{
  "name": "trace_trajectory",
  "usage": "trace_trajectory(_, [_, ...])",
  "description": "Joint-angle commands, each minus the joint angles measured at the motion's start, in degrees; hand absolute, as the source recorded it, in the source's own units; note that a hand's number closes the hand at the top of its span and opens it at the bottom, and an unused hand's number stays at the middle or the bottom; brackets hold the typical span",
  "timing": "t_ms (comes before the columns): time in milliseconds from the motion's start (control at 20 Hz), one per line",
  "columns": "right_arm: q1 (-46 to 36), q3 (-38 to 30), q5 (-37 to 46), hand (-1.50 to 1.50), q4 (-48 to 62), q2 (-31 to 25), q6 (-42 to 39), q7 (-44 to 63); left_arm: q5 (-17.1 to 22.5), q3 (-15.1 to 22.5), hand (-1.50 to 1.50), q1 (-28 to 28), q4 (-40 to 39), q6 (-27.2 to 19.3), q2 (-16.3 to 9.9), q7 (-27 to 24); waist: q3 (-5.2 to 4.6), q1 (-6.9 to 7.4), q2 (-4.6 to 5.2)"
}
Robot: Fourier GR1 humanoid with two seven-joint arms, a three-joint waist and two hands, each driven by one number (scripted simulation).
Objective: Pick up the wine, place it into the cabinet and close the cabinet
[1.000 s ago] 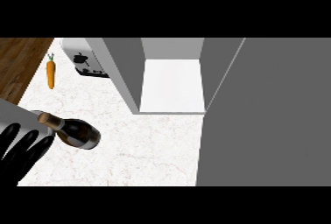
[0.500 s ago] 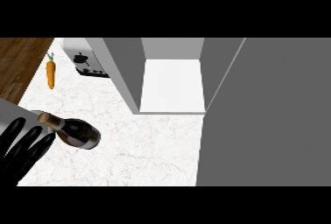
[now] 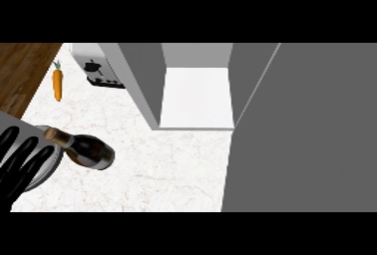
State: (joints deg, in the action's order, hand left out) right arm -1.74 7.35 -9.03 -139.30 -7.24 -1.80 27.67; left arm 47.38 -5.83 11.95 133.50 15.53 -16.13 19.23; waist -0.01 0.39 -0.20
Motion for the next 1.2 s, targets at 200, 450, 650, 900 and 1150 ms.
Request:
trace_trajectory(200, [1.88,0.42,-1.03,-1.50,-4.81,0.94,-0.62,1.72,0.73,-3.77,-1.50,1.42,2.88,-0.74,1.53,2.61,0.00,-0.21,0.10])
trace_trajectory(450, [-4.41,-0.04,-0.58,-1.50,-7.11,0.67,2.68,8.89,-2.97,-5.11,-1.50,-3.53,-1.54,-2.29,1.72,1.54,-0.02,-0.37,0.14])
trace_trajectory(650, [2.16,-1.03,-2.56,-1.50,-7.61,0.15,-1.36,4.50,0.20,-11.95,-1.50,-2.92,-6.20,2.16,0.48,-1.01,0.01,-0.44,0.09])
trace_trajectory(900, [-4.02,-1.28,-1.20,-1.50,-6.00,0.83,1.26,7.76,-4.67,-15.37,-1.50,-7.40,-18.21,4.56,-0.43,-5.22,-0.03,-0.56,0.18])
trace_trajectory(1150, [-5.70,-0.09,-0.47,-1.50,-7.75,1.12,1.83,10.58,-8.95,-13.41,-1.50,-7.54,-21.99,5.93,1.72,-7.20,-0.03,-0.41,0.15])
